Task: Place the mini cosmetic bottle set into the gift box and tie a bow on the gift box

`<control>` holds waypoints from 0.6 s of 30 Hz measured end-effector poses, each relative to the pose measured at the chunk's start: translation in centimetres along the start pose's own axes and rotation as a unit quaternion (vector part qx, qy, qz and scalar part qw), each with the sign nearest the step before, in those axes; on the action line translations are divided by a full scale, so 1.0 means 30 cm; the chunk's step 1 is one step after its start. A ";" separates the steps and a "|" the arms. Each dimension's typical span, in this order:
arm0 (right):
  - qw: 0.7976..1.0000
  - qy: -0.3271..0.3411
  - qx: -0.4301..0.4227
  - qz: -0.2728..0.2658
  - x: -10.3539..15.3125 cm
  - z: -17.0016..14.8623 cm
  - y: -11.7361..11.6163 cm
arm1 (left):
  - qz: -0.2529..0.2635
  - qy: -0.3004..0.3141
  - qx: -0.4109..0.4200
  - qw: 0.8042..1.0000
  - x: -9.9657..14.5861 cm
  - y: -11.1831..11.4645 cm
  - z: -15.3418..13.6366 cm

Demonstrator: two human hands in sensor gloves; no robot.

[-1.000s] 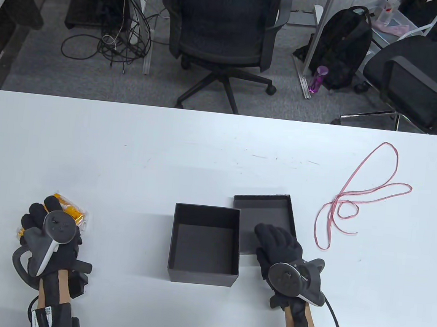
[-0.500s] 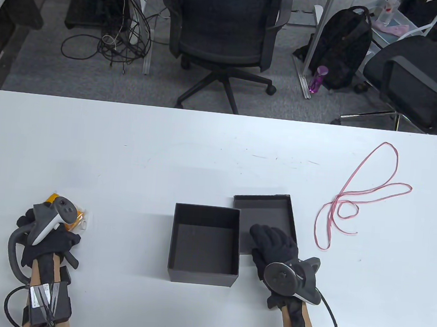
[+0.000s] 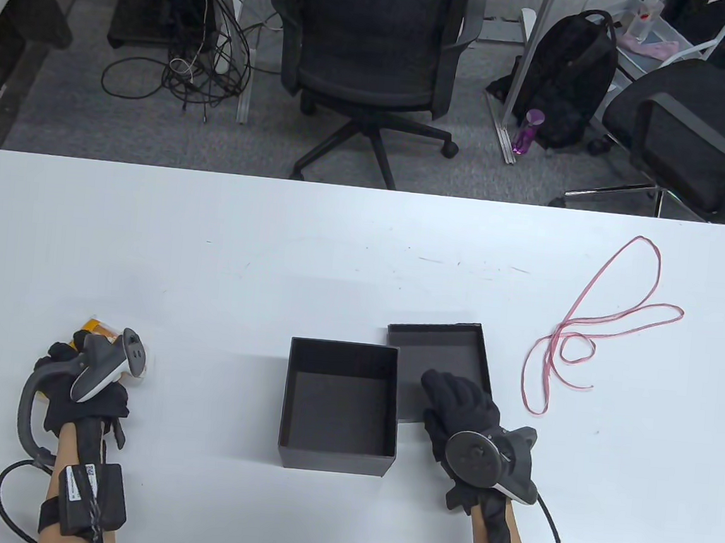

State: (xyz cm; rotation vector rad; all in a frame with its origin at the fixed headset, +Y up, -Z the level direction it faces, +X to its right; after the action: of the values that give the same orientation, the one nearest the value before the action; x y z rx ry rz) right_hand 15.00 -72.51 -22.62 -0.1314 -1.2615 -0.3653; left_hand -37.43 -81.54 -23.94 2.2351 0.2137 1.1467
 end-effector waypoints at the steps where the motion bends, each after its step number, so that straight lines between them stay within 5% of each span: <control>1: 1.000 0.000 0.000 0.000 0.000 -0.001 0.000 | 0.005 -0.003 -0.001 1.000 0.000 0.001 0.002; 18: 1.000 -0.004 -0.007 -0.002 -0.001 -0.007 -0.005 | 0.111 -0.059 0.014 0.992 0.017 -0.017 -0.001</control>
State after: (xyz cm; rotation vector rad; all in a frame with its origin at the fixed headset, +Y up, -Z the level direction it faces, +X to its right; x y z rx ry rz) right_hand 15.14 -72.70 -22.72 -0.1412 -1.2673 -0.3777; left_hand -37.07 -80.91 -23.88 2.3884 -0.0699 1.1237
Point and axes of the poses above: the tracker on the back of each hand, its own z axis roughly to the thumb side, its own x axis roughly from the fingertips to the wrist, y = z × x, the point moved 5 cm from there along -x, roughly from the wrist to the fingertips, and after that the axes turned 8 degrees about -y, right-handed, at the moved point
